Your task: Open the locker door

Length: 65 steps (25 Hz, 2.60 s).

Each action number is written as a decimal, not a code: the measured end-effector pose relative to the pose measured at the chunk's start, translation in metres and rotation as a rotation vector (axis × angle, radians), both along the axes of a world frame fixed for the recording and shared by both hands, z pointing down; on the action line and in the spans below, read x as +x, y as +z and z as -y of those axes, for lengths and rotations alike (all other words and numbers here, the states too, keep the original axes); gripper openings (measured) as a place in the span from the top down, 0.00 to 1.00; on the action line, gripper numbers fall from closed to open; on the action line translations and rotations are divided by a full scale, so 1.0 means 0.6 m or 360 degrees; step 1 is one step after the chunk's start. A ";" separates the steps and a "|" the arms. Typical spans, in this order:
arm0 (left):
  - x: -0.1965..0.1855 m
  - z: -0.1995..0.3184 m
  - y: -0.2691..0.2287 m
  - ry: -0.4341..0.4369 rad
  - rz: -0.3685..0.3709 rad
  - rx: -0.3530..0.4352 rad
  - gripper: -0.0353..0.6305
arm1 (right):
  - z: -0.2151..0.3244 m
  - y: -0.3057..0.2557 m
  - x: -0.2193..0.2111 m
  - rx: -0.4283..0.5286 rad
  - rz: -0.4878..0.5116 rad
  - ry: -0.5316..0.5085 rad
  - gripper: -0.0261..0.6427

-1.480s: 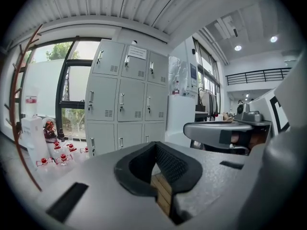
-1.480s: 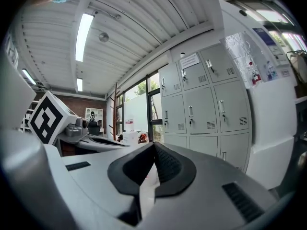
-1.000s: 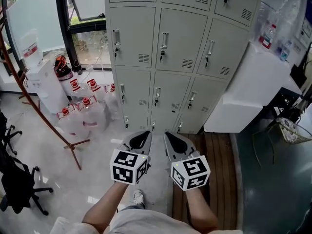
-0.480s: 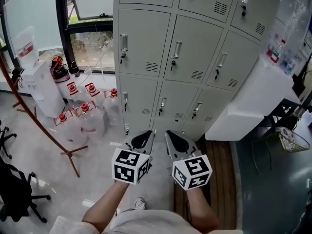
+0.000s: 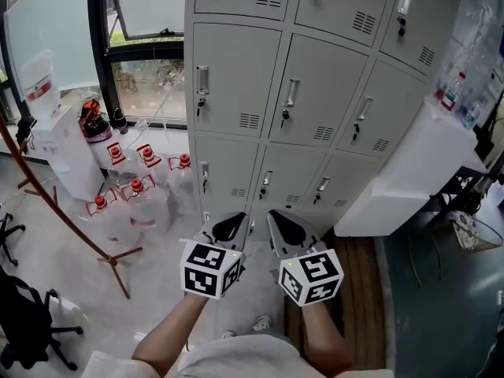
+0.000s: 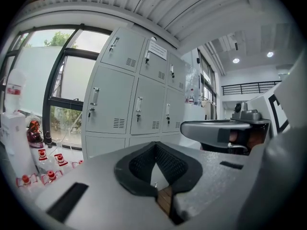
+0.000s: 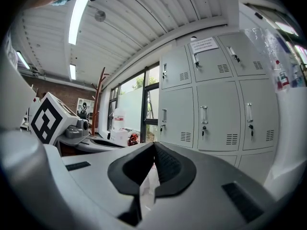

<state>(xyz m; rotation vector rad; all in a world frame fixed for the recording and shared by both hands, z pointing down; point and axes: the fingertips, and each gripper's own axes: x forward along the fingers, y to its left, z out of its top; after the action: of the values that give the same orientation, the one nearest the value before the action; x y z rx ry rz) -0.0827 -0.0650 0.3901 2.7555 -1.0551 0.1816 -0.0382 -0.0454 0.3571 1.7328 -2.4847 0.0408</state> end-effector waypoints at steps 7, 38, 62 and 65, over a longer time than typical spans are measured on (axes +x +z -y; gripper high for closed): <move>0.017 0.056 -0.006 0.0006 0.0013 0.0028 0.94 | 0.056 -0.009 0.014 0.0042 0.0008 -0.0009 0.96; 0.222 0.428 0.002 -0.0059 0.0139 0.0012 0.94 | 0.437 -0.020 0.218 0.0096 0.0122 -0.0105 0.96; 0.267 0.575 -0.019 0.0082 0.0101 0.0038 0.94 | 0.591 -0.070 0.265 0.0202 0.0066 0.0059 0.95; 0.270 0.586 -0.024 0.0140 0.0092 0.0049 0.94 | 0.599 -0.077 0.262 0.0219 0.0039 0.0101 0.91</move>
<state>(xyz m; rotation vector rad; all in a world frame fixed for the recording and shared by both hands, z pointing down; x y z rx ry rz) 0.0791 -0.4166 0.3759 2.8428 -0.9585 0.2611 0.1191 -0.4047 0.3111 1.8743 -2.5034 -0.1065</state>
